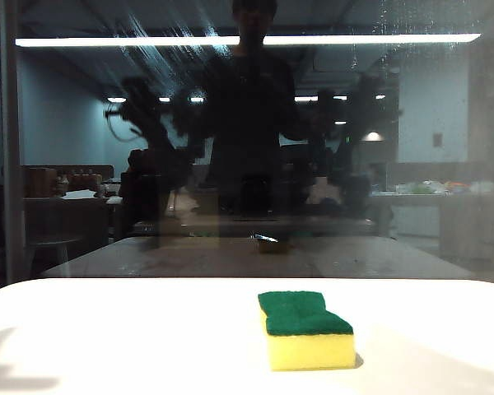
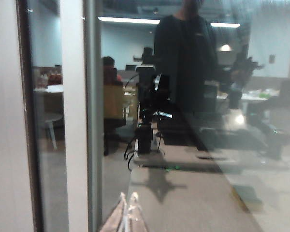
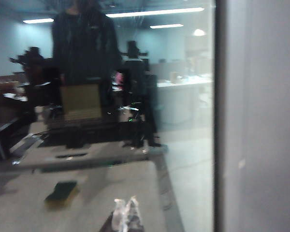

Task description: Reach upward to find where there is water on the glass, pick up the sponge from the table, dry the water, and finally place the sponge back on the table.

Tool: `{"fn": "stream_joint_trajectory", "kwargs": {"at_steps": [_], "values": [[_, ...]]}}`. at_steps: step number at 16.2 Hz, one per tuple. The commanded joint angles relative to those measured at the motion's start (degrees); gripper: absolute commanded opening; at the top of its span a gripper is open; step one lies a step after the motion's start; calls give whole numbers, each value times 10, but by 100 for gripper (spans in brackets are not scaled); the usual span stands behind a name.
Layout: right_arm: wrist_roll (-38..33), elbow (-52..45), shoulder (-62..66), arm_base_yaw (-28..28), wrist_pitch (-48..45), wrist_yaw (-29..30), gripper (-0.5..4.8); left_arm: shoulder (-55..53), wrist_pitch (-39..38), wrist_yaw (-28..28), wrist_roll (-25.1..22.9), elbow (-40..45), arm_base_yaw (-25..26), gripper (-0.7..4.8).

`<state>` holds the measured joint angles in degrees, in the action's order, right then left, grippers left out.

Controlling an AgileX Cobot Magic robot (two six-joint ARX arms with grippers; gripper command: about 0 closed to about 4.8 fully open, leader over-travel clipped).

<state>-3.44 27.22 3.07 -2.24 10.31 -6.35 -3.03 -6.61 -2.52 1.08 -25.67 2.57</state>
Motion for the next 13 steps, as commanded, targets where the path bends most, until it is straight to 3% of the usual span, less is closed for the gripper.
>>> {"fn": "stream_joint_trajectory", "kwargs": {"at_steps": [1,3,9,13], "values": [[-9,121,63,0,78,-17,-2,-73,-27,-19,1,-104,0,-6],[-28,246,150,0,118,-16,-2,-172,-65,-42,29,-230,0,-6],[-41,604,416,0,207,-14,-2,-457,-163,-81,41,-630,0,-6],[-41,814,581,0,272,29,-2,-589,-192,-119,44,-815,0,-6]]}}
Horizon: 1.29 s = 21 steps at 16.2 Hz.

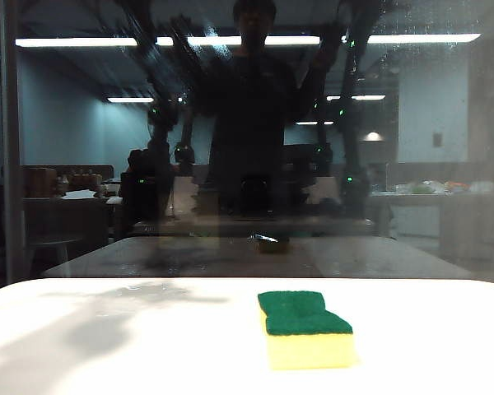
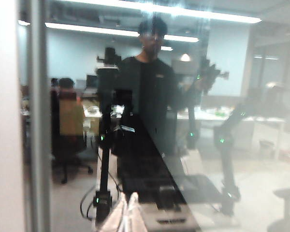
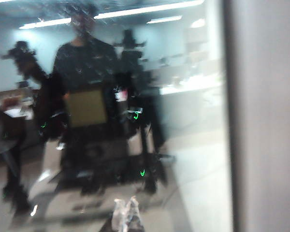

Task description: Reach upward to find where there is water on the glass, pick up the sponge from the table, dry the water, and finally place the sponge back on the table.

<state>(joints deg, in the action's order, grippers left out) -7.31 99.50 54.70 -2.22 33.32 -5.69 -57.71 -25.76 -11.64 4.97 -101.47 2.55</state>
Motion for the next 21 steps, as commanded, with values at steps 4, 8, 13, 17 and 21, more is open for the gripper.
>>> {"fn": "stream_joint_trajectory", "kwargs": {"at_steps": [4,8,13,17,21], "values": [[-7,339,250,0,120,46,-1,-129,1,-43,27,-145,0,-6],[-7,474,351,0,145,85,-2,-165,8,-58,46,-181,0,-6],[-7,491,376,0,141,102,-1,-167,36,-66,47,-183,0,-6],[-6,492,375,0,142,104,-1,-167,35,-67,47,-183,0,-6],[-6,492,375,0,145,117,-1,-167,26,-92,47,-183,0,-6]]}}
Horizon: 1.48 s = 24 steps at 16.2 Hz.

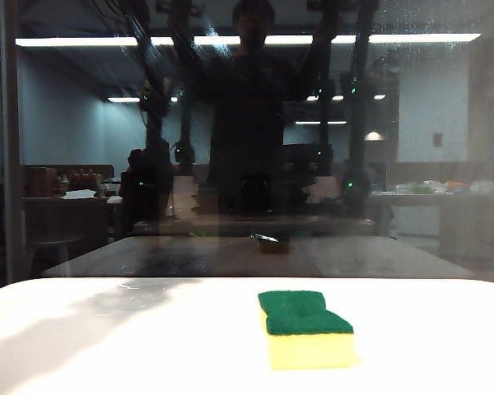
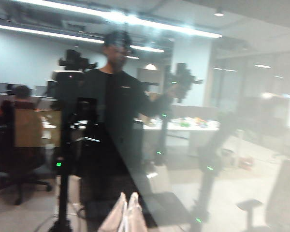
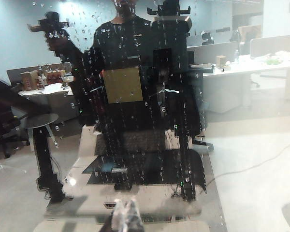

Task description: Reach upward to find where there is water on the glass, pick up the sponge from the table, dry the water, and finally place the sponge back on the table.

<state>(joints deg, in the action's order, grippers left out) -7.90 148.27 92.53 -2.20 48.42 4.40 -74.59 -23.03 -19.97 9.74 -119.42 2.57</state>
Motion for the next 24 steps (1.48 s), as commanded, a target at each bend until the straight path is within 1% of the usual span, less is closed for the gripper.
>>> {"fn": "stream_joint_trajectory", "kwargs": {"at_steps": [1,4,6,7,9,10,11,12,13,14,15,18,20,22,24], "values": [[0,4,-4,0,-6,45,-1,2,-6,-16,-1,-3,0,-6],[0,4,-5,0,-7,119,-1,2,-6,-81,0,-3,0,-6],[0,4,-5,0,-10,222,-1,2,-4,-153,0,-3,0,-6],[0,4,-5,0,-14,266,-1,2,-4,-179,0,-3,0,-6],[-2,4,-5,0,-35,389,-1,2,-2,-282,0,-3,0,-6],[-11,4,-5,0,-41,425,-1,2,0,-322,0,-3,0,-6],[-42,4,-5,0,-53,490,-1,2,1,-384,0,-3,0,-6],[-46,4,-5,0,-58,519,-1,2,1,-435,0,-3,0,-6],[-47,4,-5,0,-59,530,-1,1,1,-468,8,-3,0,-6],[-48,4,-6,0,-59,542,-1,1,2,-494,25,-3,0,-6],[-48,4,-6,0,-68,573,-1,1,5,-527,46,-3,0,-6],[-60,4,-7,0,-85,612,-1,1,9,-566,57,-3,0,-6],[-60,4,-7,0,-89,611,-1,2,19,-560,57,-3,0,-6],[-60,4,-7,0,-91,597,-1,2,22,-501,57,-3,0,-6],[-60,4,-7,0,-90,562,-1,2,21,-449,57,-3,0,-6]]}}
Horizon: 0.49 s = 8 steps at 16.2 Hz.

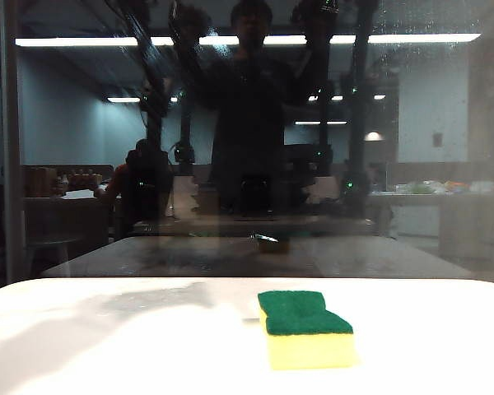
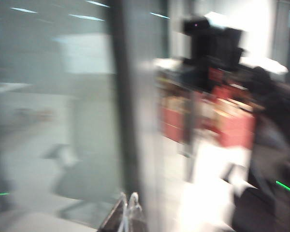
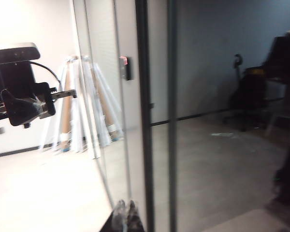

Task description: Reach upward to find where there is water on the glass, pick up the sponge from the table, dry the water, and finally place the sponge back on the table.

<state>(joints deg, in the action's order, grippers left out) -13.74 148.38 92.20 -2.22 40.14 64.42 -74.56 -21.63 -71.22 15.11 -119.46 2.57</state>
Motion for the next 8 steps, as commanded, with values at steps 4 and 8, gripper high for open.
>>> {"fn": "stream_joint_trajectory", "kwargs": {"at_steps": [4,8], "values": [[-2,3,-4,0,-8,-157,-2,1,7,223,-2,-3,0,-6],[1,3,-4,0,-7,-408,-2,2,-5,461,-84,-3,0,-6]]}}
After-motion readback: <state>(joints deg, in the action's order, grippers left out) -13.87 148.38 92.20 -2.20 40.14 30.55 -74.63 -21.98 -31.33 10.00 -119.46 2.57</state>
